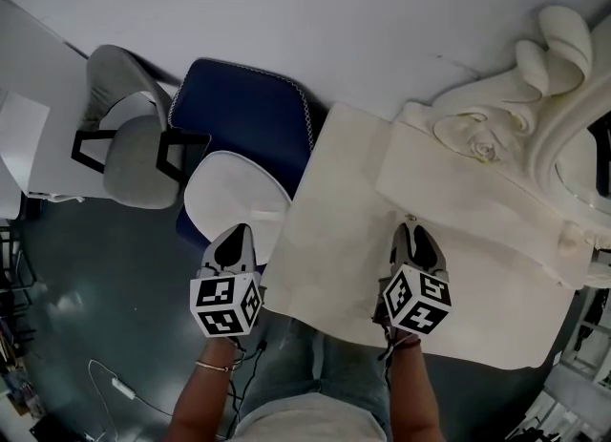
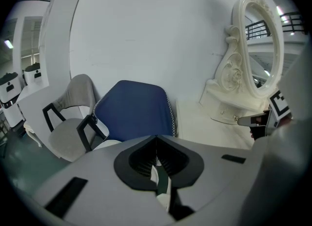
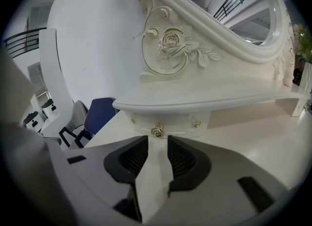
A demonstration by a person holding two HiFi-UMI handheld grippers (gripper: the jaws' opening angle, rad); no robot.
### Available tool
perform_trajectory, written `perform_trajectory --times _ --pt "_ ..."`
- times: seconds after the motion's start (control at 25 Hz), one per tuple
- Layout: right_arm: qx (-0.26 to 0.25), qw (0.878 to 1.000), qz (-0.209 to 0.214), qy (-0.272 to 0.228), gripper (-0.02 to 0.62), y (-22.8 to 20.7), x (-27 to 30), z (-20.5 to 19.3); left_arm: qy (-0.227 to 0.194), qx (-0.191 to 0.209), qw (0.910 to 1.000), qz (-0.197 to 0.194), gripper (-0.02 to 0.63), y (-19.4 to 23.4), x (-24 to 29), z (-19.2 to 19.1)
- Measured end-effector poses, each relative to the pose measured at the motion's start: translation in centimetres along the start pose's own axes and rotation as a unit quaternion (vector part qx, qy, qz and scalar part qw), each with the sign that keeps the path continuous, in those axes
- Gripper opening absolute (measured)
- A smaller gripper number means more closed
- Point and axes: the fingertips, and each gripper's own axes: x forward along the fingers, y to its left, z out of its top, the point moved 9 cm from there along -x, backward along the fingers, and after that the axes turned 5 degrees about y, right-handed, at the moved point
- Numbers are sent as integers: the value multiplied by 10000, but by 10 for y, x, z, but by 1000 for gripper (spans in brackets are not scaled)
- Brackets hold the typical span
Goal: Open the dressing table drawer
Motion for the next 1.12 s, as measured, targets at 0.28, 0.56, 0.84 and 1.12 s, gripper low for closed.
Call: perform_trajectory --times 0.28,0.56,0.84,1.12 --pt "40 10000 -15 -14 133 3 8 5 86 -13 9999 75 20 7 -1 -3" --pt "55 9999 -107 -4 132 5 14 6 118 -10 9999 107 20 11 0 -4" --pt "47 9998 -171 -22 129 4 15 10 152 -25 9998 90 20 10 1 -5" --pt "70 9996 -271 -27 109 4 17 10 124 -43 9999 89 20 8 2 -4"
